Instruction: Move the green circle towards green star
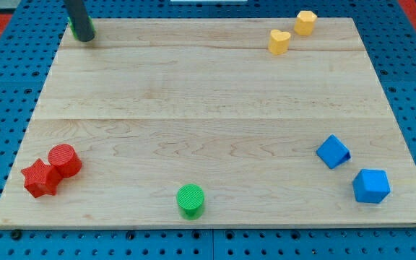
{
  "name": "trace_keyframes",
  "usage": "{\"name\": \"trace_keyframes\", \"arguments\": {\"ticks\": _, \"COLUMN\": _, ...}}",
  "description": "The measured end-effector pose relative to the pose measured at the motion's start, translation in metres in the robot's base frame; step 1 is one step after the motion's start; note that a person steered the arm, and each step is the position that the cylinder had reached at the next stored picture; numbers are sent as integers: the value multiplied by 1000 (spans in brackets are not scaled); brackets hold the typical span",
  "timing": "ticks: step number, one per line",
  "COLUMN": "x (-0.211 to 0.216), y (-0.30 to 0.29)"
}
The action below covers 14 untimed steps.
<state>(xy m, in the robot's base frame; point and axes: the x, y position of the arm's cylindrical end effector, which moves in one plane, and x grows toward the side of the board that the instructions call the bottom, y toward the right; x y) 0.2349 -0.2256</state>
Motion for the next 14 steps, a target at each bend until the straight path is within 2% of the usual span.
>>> {"name": "trace_keyframes", "arguments": {"ticks": 1, "x": 14, "y": 18}}
{"name": "trace_keyframes", "arguments": {"ticks": 2, "x": 83, "y": 74}}
{"name": "trace_keyframes", "arguments": {"ticks": 4, "x": 284, "y": 290}}
{"name": "trace_keyframes", "arguments": {"ticks": 5, "x": 383, "y": 350}}
{"name": "trace_keyframes", "arguments": {"ticks": 6, "x": 383, "y": 319}}
{"name": "trace_keyframes", "arguments": {"ticks": 7, "x": 371, "y": 257}}
{"name": "trace_keyframes", "arguments": {"ticks": 8, "x": 381, "y": 228}}
{"name": "trace_keyframes", "arguments": {"ticks": 9, "x": 373, "y": 194}}
{"name": "trace_keyframes", "arguments": {"ticks": 10, "x": 316, "y": 173}}
{"name": "trace_keyframes", "arguments": {"ticks": 11, "x": 293, "y": 179}}
{"name": "trace_keyframes", "arguments": {"ticks": 12, "x": 314, "y": 183}}
{"name": "trace_keyframes", "arguments": {"ticks": 13, "x": 293, "y": 140}}
{"name": "trace_keyframes", "arguments": {"ticks": 14, "x": 234, "y": 101}}
